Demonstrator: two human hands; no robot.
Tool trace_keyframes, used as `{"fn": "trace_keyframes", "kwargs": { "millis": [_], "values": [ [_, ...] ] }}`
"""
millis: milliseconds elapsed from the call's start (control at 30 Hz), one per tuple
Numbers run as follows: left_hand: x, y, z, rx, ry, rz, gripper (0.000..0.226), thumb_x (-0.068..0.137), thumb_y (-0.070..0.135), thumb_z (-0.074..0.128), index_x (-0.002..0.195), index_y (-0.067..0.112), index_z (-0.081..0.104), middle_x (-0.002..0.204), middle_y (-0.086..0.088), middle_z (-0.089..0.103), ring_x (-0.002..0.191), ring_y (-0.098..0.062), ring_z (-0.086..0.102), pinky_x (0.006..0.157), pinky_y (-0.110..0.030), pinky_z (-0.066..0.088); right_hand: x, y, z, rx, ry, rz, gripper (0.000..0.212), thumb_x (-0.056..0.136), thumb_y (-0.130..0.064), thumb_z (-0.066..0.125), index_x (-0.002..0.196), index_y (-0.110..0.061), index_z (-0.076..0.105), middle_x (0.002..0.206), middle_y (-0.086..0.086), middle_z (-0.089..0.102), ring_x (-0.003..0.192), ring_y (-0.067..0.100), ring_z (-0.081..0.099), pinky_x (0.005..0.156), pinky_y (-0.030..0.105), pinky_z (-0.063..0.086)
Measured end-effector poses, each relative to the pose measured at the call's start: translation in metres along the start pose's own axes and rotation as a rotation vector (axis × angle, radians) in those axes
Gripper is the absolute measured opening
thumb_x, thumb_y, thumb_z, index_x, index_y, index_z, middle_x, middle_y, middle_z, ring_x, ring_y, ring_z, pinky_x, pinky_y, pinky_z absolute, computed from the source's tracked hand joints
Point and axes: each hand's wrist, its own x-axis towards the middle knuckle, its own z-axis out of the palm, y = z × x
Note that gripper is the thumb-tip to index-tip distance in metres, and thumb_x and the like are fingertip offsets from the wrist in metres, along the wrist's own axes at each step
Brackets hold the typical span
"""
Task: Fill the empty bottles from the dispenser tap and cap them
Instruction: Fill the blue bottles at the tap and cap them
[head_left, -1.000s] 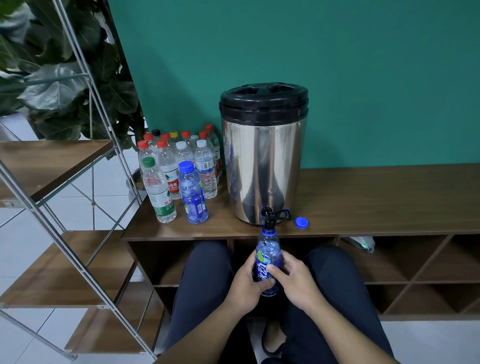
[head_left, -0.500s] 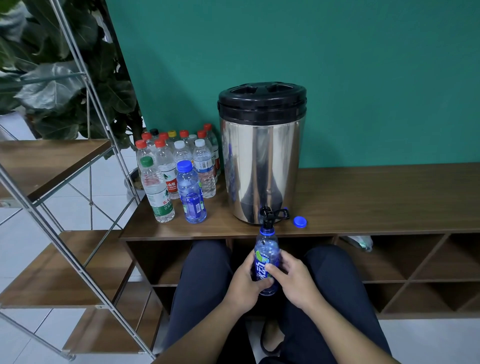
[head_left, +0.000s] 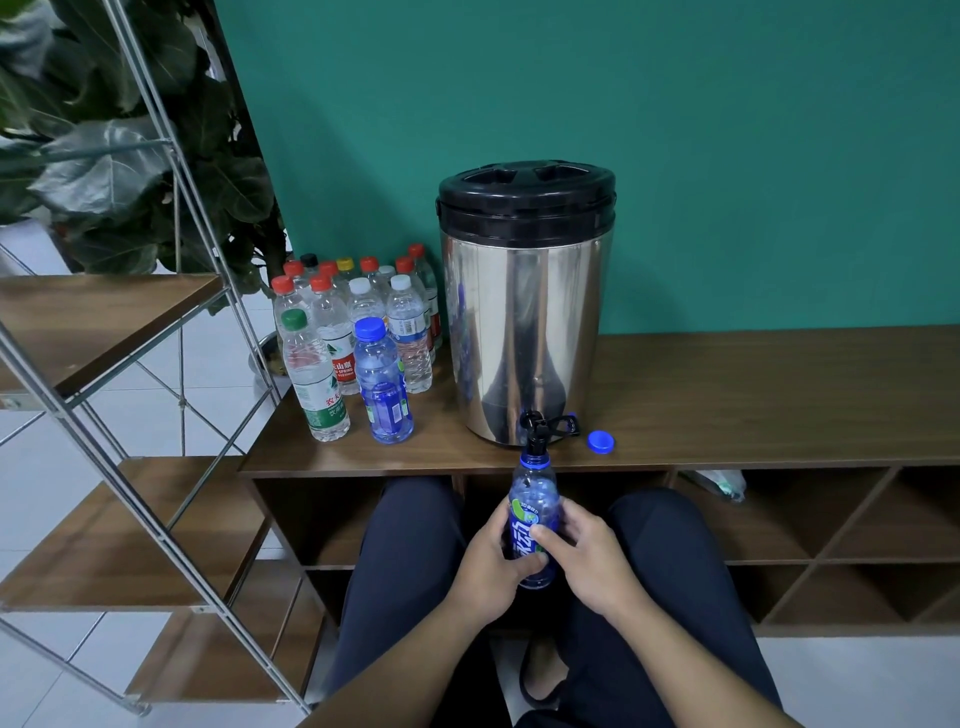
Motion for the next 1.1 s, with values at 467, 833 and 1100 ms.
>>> {"fn": "trace_keyframes", "kwargs": {
  "millis": [467,833,1100],
  "values": [
    [0.0001,-0.0002,0.0004,-0.006,-0.005,-0.005,0.078,0.093,-0.008,0.079,0.157,0.028,0.055,0.139,0.004,0.076,0.131,-0.016,0.071,0.117,-0.037,0.054,0.0010,0.0018,0.0000,-0.003,0.003,0.014,0.034,0.105,-0.009,0.076,0.134,-0.025,0.074,0.124,-0.003,0.083,0.119,0.018,0.078,0.111,0.051,0.059],
    [-0.0007,0.0010,0.0010,-0.019,0.006,0.000,0.076,0.092,-0.011,0.077,0.155,0.025,0.056,0.136,0.001,0.077,0.128,-0.018,0.073,0.113,-0.033,0.055,0.0013,0.0026,-0.0001,-0.008,-0.001,0.006,0.035,0.105,-0.009,0.076,0.136,-0.025,0.074,0.126,-0.003,0.082,0.121,0.018,0.078,0.111,0.049,0.059],
    [0.0015,-0.0017,0.0014,0.016,0.011,-0.002,0.081,0.090,-0.009,0.079,0.157,0.030,0.055,0.138,0.003,0.076,0.130,-0.018,0.072,0.118,-0.041,0.054,0.0012,0.0019,0.0002,-0.009,0.010,0.016,0.034,0.104,-0.006,0.075,0.134,-0.022,0.074,0.122,-0.002,0.083,0.117,0.018,0.079,0.110,0.049,0.060]
  ]
}}
